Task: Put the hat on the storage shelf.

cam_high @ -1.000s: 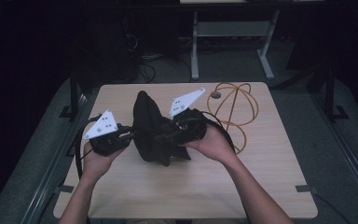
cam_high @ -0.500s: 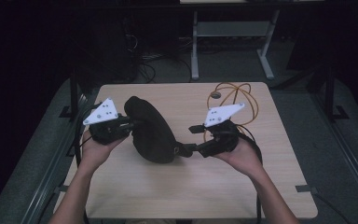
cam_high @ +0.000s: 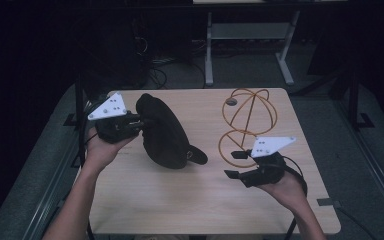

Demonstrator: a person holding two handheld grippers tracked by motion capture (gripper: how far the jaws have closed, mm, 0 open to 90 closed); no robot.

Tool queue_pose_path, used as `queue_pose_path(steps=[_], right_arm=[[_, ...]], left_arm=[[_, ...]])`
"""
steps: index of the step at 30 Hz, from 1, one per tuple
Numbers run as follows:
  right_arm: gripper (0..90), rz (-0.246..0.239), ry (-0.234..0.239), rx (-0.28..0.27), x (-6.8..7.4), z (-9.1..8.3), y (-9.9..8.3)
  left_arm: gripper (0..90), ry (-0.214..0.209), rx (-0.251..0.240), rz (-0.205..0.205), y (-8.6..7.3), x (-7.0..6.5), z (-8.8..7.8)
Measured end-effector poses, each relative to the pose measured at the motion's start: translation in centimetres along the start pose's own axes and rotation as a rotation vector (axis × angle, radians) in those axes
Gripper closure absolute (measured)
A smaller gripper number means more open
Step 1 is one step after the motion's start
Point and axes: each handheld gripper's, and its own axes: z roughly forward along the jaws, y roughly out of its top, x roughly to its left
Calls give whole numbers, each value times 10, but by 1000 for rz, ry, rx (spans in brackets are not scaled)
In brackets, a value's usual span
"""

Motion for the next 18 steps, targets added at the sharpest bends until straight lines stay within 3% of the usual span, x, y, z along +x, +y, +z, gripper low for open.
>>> queue_pose_path(steps=[3,9,12,18], right_arm=[[381,15,-13,-9,0,-6,-10],[382,88,-139,-18,-14,-25,-49],[373,126,-202,24,-23,-29,-66],[350,167,-254,47,-34,-34,-83]], left_arm=[[852,-7,-1,2,3,1,2],[852,-28,-6,22,20,2,8],[852,-49,-10,44,37,3,12],[852,-98,13,78,60,3,28]])
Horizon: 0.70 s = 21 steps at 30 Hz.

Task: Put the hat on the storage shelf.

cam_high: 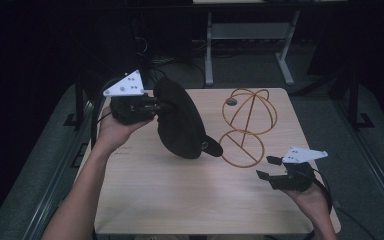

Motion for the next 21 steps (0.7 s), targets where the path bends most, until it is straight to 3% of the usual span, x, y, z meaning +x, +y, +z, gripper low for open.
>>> queue_pose_path(steps=[7,21], right_arm=[[341,25,-34,-25,-6,-6,-6],[329,57,-97,-74,-14,-15,-14]], left_arm=[[853,-50,14,-12,16,10,17],[853,-139,-4,5,73,26,45]])
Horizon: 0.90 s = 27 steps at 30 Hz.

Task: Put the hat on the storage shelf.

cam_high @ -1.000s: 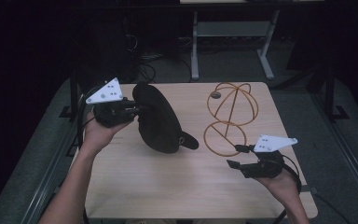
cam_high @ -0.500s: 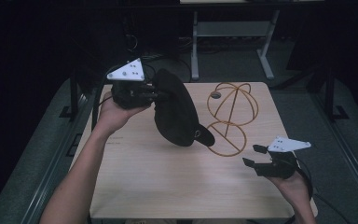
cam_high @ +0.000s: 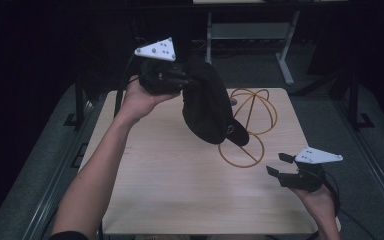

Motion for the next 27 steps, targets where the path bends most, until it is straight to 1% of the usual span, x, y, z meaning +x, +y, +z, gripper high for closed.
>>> queue_pose_path(steps=[1,2,4,6,7,9,11,14,15,16,18,19,21,22,23,24,25,26,27], right_arm=[[327,6,-7,-8,-1,-1,-1],[323,11,-11,-10,-2,-2,-1],[320,14,-18,-16,-3,-2,-1],[319,23,-22,-24,-5,-4,-2],[319,25,-25,-27,-5,-4,-2],[319,30,-26,-32,-7,-5,-3],[317,36,-31,-34,-8,-6,-3],[318,46,-31,-38,-10,-7,-5],[318,45,-32,-39,-10,-7,-6],[318,48,-33,-36,-10,-7,-6],[319,52,-32,-37,-11,-7,-7],[320,48,-33,-38,-12,-7,-7],[320,57,-32,-40,-13,-7,-9],[320,61,-31,-39,-14,-6,-9],[321,63,-33,-38,-15,-6,-10],[320,65,-34,-37,-16,-5,-11],[319,69,-36,-38,-17,-4,-11],[319,74,-34,-38,-17,-4,-11],[319,73,-30,-34,-16,-3,-12]], left_arm=[[853,-13,10,3,10,4,5],[853,-20,15,5,14,5,7],[853,-51,26,-3,24,9,14],[852,-68,53,-1,35,12,25],[852,-79,57,0,38,14,28],[851,-102,64,-13,45,17,40],[851,-112,71,-26,49,21,52],[851,-141,70,-65,52,26,71],[850,-144,78,-68,53,28,78],[850,-150,82,-81,55,30,86],[849,-165,87,-109,58,34,104],[848,-173,93,-134,60,37,118],[846,-191,120,-175,62,40,143],[840,-191,120,-175,62,40,143],[820,-174,163,-227,62,40,171],[785,-174,163,-227,62,40,171],[735,-185,196,-263,59,40,195],[685,-195,206,-290,57,40,206],[643,-197,219,-305,55,38,215]])
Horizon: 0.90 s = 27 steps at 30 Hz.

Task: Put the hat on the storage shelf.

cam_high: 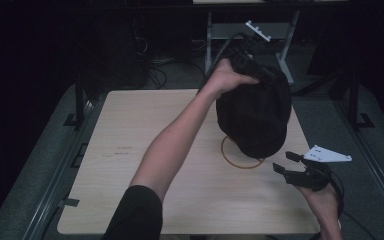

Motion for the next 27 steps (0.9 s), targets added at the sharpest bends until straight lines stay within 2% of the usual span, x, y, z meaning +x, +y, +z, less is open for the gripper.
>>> queue_pose_path(steps=[3,4,7,9,17,22,27], right_arm=[[320,-9,-2,7,1,1,0],[319,-8,-2,10,1,1,-1],[319,-2,-5,3,1,-2,-1],[318,-7,-9,-1,2,-3,-1],[298,-8,-10,5,2,-2,0],[291,-9,-13,20,1,0,-2],[280,0,-19,12,-2,-2,-3]], left_arm=[[608,22,29,33,0,-2,12],[600,34,30,48,0,-3,13],[584,37,16,59,1,-6,9],[570,61,35,82,1,-9,5],[552,84,46,97,-3,-14,-7],[535,104,51,90,-7,-12,-11],[522,131,59,88,-12,-10,-16]])
